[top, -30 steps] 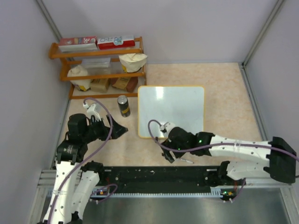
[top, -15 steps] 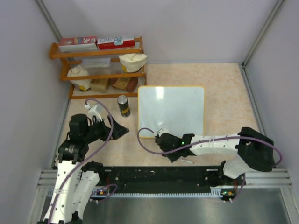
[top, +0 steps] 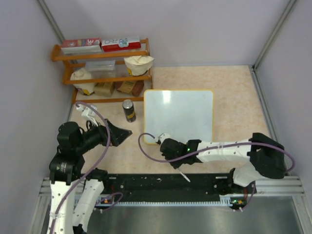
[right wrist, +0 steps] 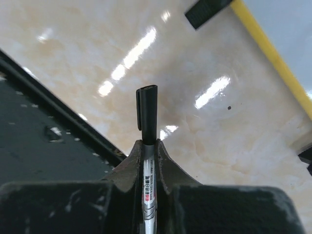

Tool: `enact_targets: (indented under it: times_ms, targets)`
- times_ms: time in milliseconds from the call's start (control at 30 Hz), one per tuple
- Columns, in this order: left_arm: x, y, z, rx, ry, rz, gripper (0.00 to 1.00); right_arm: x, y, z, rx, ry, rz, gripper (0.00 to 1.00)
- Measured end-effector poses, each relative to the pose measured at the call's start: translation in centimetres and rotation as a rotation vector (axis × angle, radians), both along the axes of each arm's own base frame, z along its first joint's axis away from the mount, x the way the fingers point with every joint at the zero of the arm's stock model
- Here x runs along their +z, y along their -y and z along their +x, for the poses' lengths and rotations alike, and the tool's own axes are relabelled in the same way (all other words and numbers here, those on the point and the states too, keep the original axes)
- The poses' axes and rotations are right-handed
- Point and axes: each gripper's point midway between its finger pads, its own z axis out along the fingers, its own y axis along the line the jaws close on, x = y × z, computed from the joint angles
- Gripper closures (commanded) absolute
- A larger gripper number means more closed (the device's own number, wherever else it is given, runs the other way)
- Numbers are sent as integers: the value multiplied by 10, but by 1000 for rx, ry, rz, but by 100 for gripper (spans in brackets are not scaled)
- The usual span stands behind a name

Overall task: Write a sentence on the whiteboard
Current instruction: Pick up the whiteboard marker at the center of the board.

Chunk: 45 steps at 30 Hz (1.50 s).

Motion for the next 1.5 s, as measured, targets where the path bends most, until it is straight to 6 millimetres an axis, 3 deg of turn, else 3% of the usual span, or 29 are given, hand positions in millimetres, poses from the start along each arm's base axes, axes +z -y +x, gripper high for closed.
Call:
enact_targets:
  times_ms: [100, 267, 433, 533, 633, 767, 1033, 1267, 1300, 1400, 1433, 1500]
  targets:
    - [2, 0, -5, 2, 7, -6, 3, 37, -18, 4, -6, 37, 119, 100]
    - [2, 5, -12, -17, 16, -67, 6, 142, -38, 29, -97, 208, 421, 100]
    - [-13, 16, -9, -60, -25, -153, 6, 220, -19, 51, -244, 324, 669, 100]
    - [-11, 22, -7, -90, -18, -207, 5, 248, 0, 63, -337, 356, 801, 100]
    - [-2, 30, -6, -133, 29, -245, 7, 263, 14, 68, -400, 371, 891, 100]
    - [8, 51, -8, -237, 70, -250, 6, 275, 16, 67, -423, 361, 959, 100]
    - [13, 142, -8, -498, 59, -125, 7, 277, 12, 66, -413, 334, 980, 100]
    - [-15, 204, -4, -589, 37, -41, 20, 290, 20, 66, -434, 337, 1027, 100]
    - [-19, 211, -6, -601, 32, -35, 24, 293, 23, 66, -437, 340, 1039, 100]
    - [-28, 223, -9, -619, 20, -25, 49, 302, 29, 65, -446, 347, 1071, 100]
    - [-30, 226, -10, -626, 23, -22, 70, 304, 31, 65, -447, 349, 1079, 100]
    - [-28, 230, -12, -632, 22, -32, 94, 305, 33, 65, -455, 355, 1080, 100]
